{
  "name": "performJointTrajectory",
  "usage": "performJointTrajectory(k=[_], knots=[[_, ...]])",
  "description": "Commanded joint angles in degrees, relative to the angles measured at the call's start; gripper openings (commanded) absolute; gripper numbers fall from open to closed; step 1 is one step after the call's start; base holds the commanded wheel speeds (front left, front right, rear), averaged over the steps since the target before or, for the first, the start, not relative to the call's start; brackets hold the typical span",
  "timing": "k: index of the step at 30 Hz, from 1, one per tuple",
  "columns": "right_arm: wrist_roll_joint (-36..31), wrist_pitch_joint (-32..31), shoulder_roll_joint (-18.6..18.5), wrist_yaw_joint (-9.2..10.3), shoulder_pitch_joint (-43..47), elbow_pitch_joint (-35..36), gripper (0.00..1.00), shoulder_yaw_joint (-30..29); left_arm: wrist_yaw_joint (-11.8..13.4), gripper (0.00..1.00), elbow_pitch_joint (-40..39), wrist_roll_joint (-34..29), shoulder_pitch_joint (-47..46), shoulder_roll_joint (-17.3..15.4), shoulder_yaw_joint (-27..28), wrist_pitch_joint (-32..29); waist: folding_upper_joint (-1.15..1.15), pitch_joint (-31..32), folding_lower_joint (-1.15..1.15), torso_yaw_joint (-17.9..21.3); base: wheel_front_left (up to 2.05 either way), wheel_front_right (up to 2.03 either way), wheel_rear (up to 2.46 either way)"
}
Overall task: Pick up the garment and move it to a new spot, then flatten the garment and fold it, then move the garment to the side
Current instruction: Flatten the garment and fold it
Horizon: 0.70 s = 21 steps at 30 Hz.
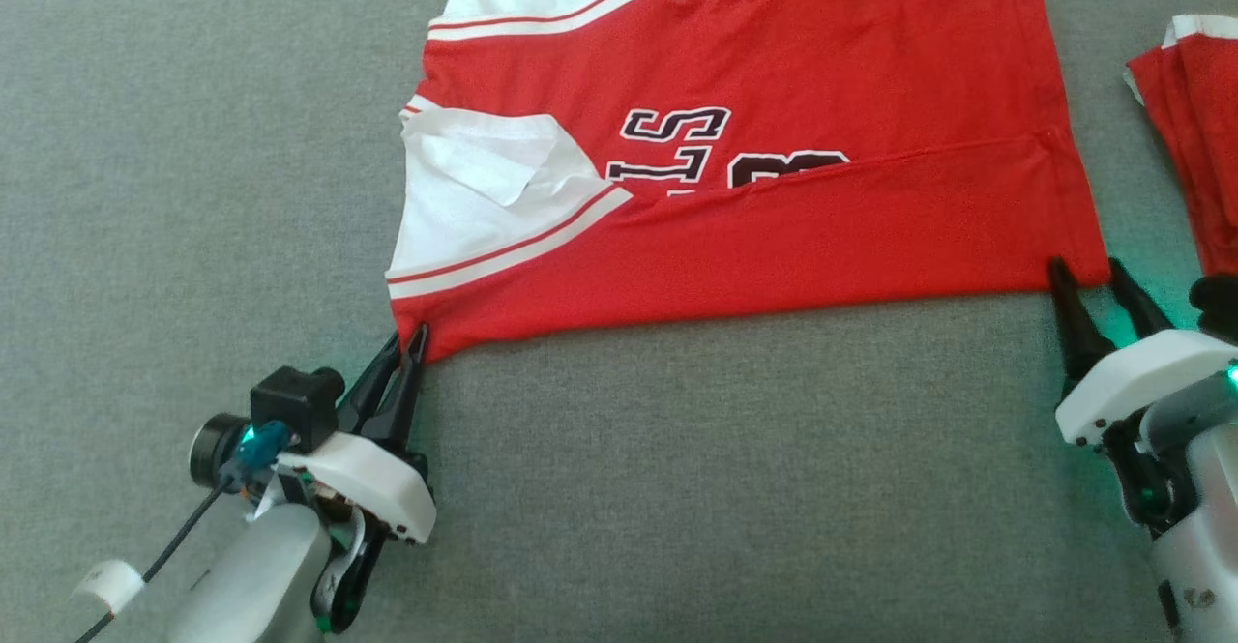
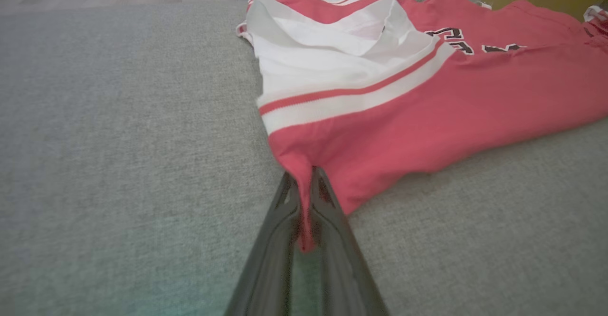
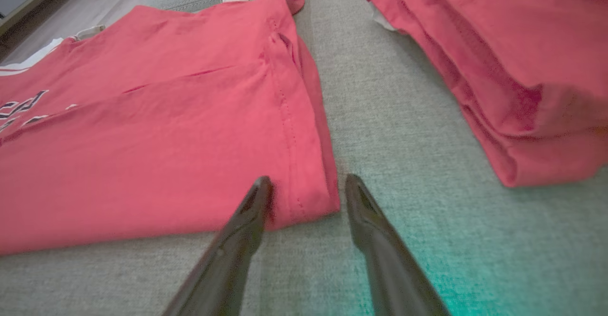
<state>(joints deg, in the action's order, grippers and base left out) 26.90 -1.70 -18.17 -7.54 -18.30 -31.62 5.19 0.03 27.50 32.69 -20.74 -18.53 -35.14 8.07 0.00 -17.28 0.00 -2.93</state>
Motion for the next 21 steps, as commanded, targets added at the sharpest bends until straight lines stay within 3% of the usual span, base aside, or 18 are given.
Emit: performJointTrajectory(k=[1, 2, 13, 21], knots=[[-0.42, -0.36, -0.44, 0.05, -0.70, 1.26, 0.05, 0.60, 0.53, 0.00, -1.25, -0.40, -0.77, -2.14, 1.96, 0.21, 0.00, 0.10, 0.00, -0.10, 0.00, 0.00, 0.00], [-0.53, -1.27, -0.38, 0.05, -0.62, 1.25, 0.00, 0.52, 0.57, 0.00, -1.38, -0.43, -0.79, -2.17, 1.91, 0.27, 0.00, 0.20, 0.00, -0.19, 0.00, 0.00, 0.00], [-0.67, -5.59, -2.26, 0.05, 4.12, 6.68, 0.00, -1.17, 1.53, 0.00, -4.34, -0.23, 2.59, -4.00, 1.32, -0.06, 0.00, 3.41, 0.00, -0.13, 0.00, 0.00, 0.00], [0.19, -7.61, -4.07, 0.05, 13.89, 11.93, 0.00, -3.62, 4.89, 0.00, -10.78, 0.39, 10.69, -5.39, 0.55, -1.08, 0.00, 7.39, 0.00, -0.26, 0.00, 0.00, 0.00]])
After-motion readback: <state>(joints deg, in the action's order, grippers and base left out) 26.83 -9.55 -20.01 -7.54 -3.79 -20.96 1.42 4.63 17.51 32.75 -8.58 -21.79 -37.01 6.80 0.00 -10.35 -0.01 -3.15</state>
